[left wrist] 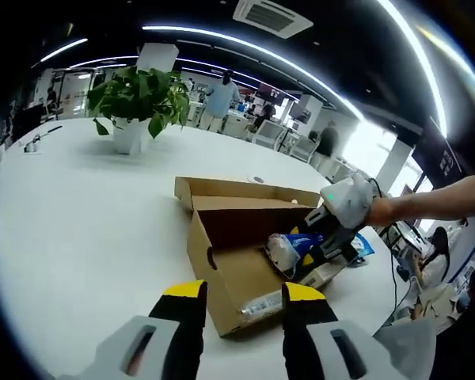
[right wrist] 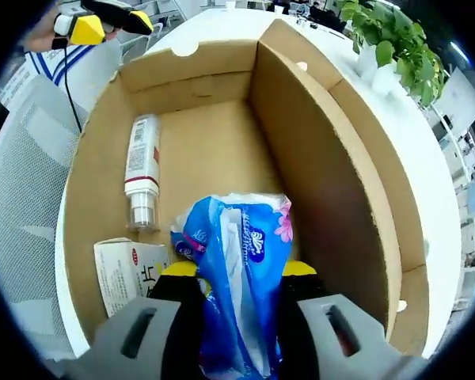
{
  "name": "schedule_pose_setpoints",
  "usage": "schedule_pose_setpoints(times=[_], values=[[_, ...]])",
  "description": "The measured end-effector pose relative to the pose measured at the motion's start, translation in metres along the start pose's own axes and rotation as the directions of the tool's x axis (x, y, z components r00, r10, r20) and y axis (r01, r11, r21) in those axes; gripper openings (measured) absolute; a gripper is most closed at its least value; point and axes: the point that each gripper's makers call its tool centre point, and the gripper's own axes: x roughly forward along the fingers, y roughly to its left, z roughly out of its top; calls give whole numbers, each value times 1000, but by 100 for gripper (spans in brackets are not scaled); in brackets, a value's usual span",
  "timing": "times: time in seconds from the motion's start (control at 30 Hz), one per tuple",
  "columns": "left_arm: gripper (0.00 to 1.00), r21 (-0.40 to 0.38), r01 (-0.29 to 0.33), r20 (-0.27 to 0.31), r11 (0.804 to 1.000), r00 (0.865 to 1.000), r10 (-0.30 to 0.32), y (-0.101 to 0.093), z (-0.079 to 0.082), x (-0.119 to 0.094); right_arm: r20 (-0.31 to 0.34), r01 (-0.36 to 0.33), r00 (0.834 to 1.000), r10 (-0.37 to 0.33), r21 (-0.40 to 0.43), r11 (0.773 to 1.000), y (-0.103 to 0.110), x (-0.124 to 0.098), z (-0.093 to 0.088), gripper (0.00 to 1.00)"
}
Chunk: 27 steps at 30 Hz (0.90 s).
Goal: Operate the shoe box by opening the lid, removing the specified soft item, and placing it in the target area until the item is outside and the box remains undamaged.
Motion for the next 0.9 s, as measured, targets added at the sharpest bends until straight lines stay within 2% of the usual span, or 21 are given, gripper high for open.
schedule_pose_setpoints(times=[0.2,0.47,0.7,0.9], values=[[37,5,-1,4,1000,1000,1,0,3,-1,18,5,1000,-5,8,1000,-5,-1,1,29],[37,9,0,3,1000,1000,0,-4,3,-3,70,29,997,-29,6,1000,-20,-3,12,28],[37,15,13,0,1000,1000,-13,-16,1,-2,138,74,988,-75,13,997,-29,-24,24,28],[37,28,37,-4,999,999,-37,-28,2,5,179,128,975,-129,16,992,-34,-48,25,28]])
